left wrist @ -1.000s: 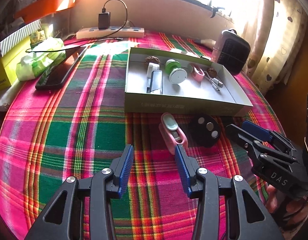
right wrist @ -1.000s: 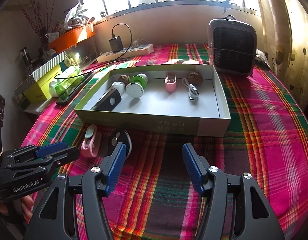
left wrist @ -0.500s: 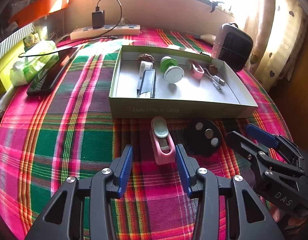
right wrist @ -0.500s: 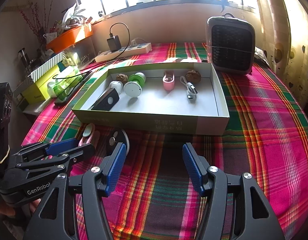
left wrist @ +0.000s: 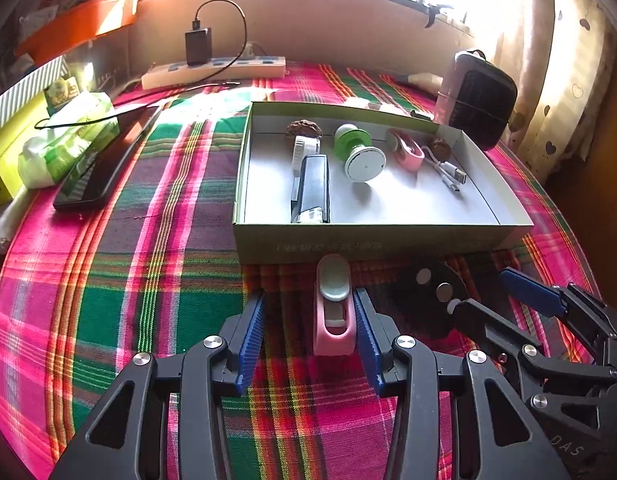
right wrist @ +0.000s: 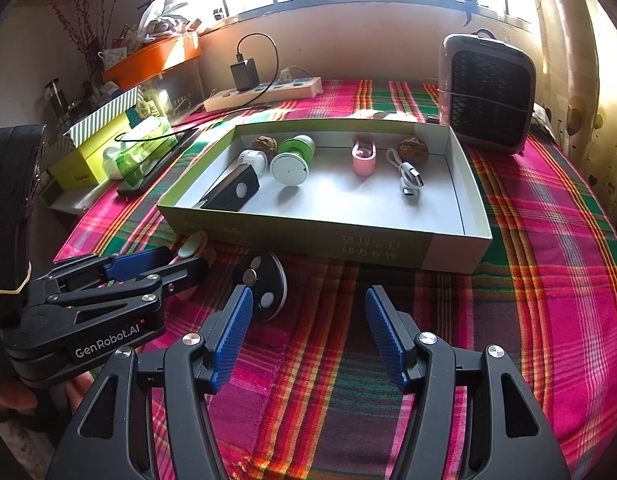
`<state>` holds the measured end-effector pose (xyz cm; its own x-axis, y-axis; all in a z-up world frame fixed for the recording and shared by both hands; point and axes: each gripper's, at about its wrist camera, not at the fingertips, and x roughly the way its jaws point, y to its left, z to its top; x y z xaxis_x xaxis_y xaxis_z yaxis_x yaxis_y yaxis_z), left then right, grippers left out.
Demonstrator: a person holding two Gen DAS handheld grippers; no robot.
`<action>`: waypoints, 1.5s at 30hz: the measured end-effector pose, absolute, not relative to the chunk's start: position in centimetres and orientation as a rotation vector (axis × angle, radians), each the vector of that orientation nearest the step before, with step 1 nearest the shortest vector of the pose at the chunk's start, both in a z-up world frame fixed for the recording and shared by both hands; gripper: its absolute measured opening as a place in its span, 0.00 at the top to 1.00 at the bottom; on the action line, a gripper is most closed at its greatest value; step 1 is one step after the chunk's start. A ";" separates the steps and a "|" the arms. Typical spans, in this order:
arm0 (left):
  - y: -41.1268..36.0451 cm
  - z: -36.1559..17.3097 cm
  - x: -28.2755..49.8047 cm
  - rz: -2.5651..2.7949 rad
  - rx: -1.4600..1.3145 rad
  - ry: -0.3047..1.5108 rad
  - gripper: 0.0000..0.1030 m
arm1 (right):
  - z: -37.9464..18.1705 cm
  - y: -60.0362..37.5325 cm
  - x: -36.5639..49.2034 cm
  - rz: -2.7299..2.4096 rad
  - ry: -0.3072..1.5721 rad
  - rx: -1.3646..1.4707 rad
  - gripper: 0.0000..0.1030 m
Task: Organize objects
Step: 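Lower the left gripper around the pink-and-mint clip while the right gripper moves onto the black round disc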
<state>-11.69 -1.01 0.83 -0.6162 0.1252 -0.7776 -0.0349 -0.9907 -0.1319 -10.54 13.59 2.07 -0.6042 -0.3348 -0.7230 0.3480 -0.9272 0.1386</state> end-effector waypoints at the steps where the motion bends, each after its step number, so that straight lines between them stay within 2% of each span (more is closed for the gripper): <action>1: -1.1 0.9 -11.8 2.738 -1.330 -0.166 0.60 | 2.1 13.4 -10.5 -2.514 0.032 1.129 0.42; 4: -1.5 0.8 -11.7 2.734 -1.321 -0.179 0.62 | 2.0 12.9 -10.7 -2.508 0.055 1.137 0.42; 6: -1.7 0.8 -11.6 2.738 -1.321 -0.183 0.67 | 1.9 12.5 -10.8 -2.500 0.070 1.141 0.42; 9: -2.1 0.8 -11.4 2.739 -1.327 -0.202 0.71 | 1.8 11.8 -11.0 -2.486 0.096 1.145 0.42; 22: -3.7 0.7 -10.8 2.743 -1.327 -0.249 0.72 | 1.1 9.9 -11.7 -2.468 0.183 1.183 0.42; 29: -3.7 0.7 -10.7 2.747 -1.316 -0.246 0.72 | 1.0 10.1 -11.9 -2.479 0.165 1.200 0.42; 34: -3.7 0.6 -10.7 2.746 -1.314 -0.250 0.72 | 1.0 10.1 -11.8 -2.490 0.170 1.201 0.50; 39: -3.7 0.6 -10.6 2.750 -1.313 -0.240 0.72 | 1.0 10.3 -11.8 -2.495 0.166 1.199 0.63; 45: -3.7 0.6 -10.6 2.750 -1.312 -0.241 0.72 | 1.0 10.5 -11.7 -2.494 0.151 1.199 0.64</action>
<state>-10.64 -3.67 0.65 -0.6286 0.1445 -0.7642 -0.0092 -0.9839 -0.1784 -11.72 10.47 0.98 -0.5706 -0.2796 -0.7722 0.3709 -0.9266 0.0615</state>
